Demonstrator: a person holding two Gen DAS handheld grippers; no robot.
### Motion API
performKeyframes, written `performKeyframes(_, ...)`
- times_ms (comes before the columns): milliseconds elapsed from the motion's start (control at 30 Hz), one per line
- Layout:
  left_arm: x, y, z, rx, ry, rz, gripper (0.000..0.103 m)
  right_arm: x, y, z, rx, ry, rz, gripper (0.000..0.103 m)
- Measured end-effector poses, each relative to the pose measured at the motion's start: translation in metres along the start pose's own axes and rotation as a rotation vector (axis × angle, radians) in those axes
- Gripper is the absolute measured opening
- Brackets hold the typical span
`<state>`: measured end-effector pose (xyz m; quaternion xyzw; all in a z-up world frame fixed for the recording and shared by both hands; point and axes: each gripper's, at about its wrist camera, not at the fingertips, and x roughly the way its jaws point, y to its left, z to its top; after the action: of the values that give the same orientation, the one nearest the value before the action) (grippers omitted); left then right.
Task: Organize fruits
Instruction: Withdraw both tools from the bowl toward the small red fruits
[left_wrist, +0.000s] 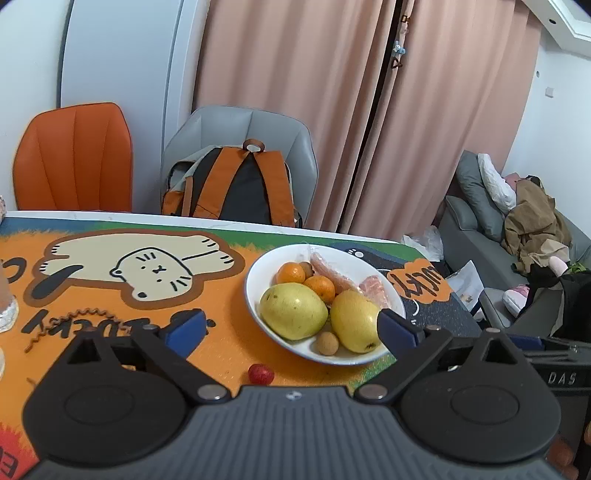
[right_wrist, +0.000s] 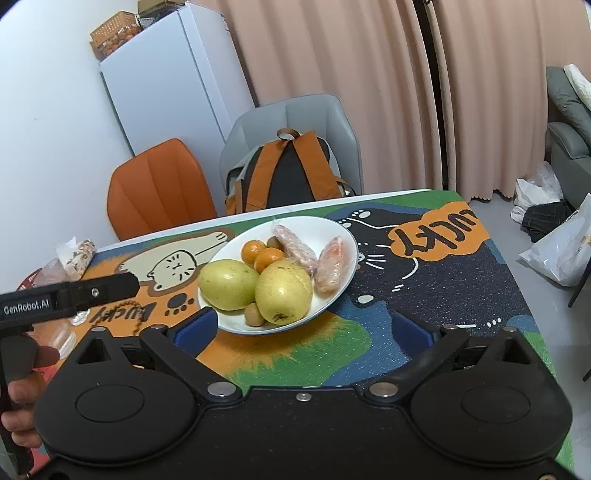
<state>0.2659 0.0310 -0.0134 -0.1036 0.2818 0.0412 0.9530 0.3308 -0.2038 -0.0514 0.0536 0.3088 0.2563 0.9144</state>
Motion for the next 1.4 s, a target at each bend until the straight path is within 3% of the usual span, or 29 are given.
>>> performKeyframes(400, -0.029, 0.007, -0.017, -0.011, -0.007, 0.016, 0.100, -0.016, 0.014, -0.009, -0.024, -0.008, 0.012, 0.103)
performKeyframes(1400, -0.048, 0.046, -0.070, -0.092, 0.054, 0.077, 0.100, -0.012, 0.041, -0.046, -0.094, 0.054, 0.092, 0.103)
